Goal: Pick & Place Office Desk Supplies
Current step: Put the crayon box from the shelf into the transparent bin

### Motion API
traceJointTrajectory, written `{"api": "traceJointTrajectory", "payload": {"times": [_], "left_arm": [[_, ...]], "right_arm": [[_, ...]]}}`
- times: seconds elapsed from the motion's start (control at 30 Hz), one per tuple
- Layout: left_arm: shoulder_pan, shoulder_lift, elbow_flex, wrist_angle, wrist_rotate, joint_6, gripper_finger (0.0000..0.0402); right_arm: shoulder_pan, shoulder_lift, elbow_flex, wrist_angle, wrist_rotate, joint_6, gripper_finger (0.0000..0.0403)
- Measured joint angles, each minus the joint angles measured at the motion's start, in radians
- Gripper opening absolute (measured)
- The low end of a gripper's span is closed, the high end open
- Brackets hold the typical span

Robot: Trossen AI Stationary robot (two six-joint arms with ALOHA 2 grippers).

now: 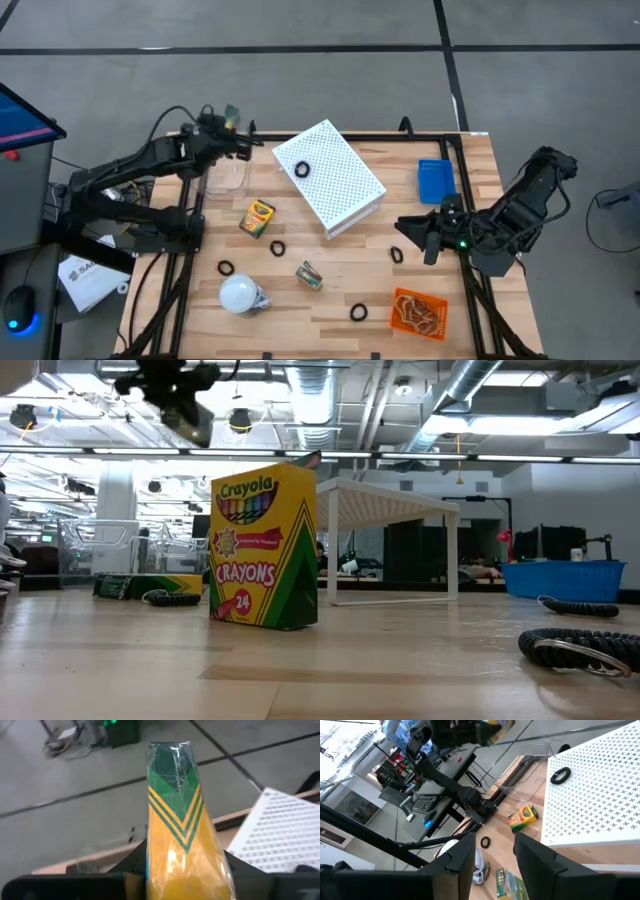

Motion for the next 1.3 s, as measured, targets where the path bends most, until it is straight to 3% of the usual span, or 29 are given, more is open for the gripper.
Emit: {"api": "traceJointTrajectory", "payload": {"times": [0.3,0.47,0.63,1.0,1.3], "left_arm": [[0.026,-0.067,-0.317,0.012,-0.034,-0.240,0.0087],[0.090,-0.070,-0.497,0.125,-0.032,-0.254,0.0091],[0.186,-0.070,-0.626,0.287,0.034,-0.219,0.0093],[0.378,-0.070,-0.698,0.427,0.116,-0.083,0.0103],[0.391,-0.070,-0.698,0.442,0.115,-0.074,0.0193]], "right_arm": [[0.002,0.000,0.000,0.000,0.008,0.007,0.0134],[-0.002,0.000,0.000,0.000,0.010,0.039,0.0134],[-0.004,0.000,0.000,0.000,-0.009,0.074,0.0134],[-0.006,0.000,0.000,0.000,-0.009,0.089,0.0134],[-0.006,0.000,0.000,0.000,-0.009,0.099,0.0134]]}}
